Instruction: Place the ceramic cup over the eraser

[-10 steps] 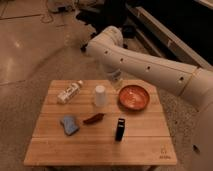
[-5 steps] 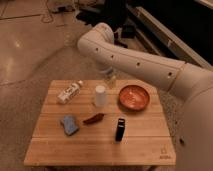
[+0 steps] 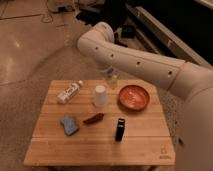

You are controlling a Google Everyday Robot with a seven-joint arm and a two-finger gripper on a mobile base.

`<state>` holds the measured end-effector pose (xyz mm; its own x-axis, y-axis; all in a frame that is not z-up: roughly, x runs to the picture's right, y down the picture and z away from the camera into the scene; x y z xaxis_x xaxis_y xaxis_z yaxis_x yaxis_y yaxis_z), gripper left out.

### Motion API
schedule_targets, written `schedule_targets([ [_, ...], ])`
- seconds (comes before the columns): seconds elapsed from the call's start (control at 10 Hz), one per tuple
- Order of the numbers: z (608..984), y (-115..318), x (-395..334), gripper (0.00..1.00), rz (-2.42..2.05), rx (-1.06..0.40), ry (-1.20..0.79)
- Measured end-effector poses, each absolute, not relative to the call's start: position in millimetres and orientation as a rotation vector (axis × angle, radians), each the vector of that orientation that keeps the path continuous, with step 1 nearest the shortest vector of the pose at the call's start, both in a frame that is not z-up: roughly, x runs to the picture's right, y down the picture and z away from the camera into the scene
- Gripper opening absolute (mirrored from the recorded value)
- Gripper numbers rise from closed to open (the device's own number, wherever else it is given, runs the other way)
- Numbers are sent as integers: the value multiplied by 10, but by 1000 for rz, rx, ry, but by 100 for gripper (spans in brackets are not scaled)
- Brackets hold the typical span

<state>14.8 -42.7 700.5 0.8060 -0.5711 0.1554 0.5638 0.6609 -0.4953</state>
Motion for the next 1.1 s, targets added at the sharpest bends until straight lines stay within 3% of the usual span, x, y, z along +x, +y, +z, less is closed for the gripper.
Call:
schedule_targets([
  [0.1,7115,-431,124,80,-646,-552,13],
  [0.6,7827,-392,84,80,-633,-553,-26],
  [1.1,8962,-206,50,80,-591,-603,-110],
])
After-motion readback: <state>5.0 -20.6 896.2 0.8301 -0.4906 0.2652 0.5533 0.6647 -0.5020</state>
